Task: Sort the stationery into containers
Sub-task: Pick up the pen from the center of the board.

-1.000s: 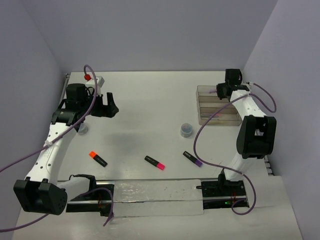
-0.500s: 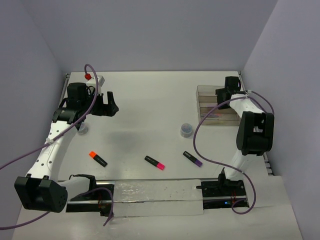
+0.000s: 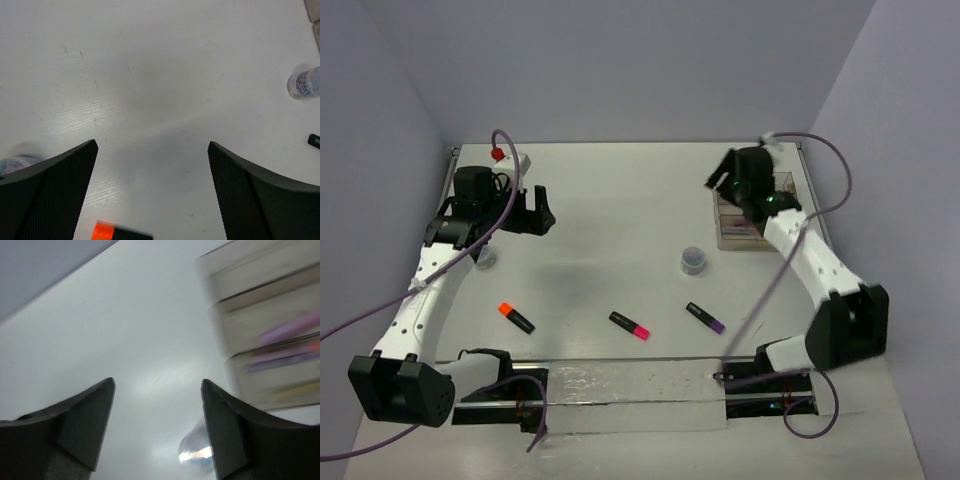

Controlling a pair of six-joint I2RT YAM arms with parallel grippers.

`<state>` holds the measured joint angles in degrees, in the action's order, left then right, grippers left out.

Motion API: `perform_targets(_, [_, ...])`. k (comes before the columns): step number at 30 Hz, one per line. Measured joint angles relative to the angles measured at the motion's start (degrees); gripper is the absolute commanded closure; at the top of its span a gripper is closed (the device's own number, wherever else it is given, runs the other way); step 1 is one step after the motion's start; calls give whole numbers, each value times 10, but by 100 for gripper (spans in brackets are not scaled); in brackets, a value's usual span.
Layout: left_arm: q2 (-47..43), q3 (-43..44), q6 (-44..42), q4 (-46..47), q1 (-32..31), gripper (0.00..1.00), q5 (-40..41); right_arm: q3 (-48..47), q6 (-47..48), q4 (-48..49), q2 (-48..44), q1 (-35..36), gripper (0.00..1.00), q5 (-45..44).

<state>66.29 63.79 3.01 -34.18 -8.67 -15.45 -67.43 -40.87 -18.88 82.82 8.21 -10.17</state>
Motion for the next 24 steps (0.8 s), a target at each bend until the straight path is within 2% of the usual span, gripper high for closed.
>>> perform_targets(2, [-4,0,-30,-9,0,1,7,34,80,5,-89,113,0,2])
perform_targets(4, [-9,0,-59,-21,0,1,20,69,134,-8,-166,191,0,28])
perform_targets(8, [-25,-16,-108,-35,0,1,52,99,173,-96,-209,192,0,54])
perform_targets(16, [-91,-83,-160,-54,0,1,91,189,170,-266,-148,252,0,61])
perform_targets(24, [-122,-88,-184,-52,0,1,99,237,154,-295,-104,296,0,64])
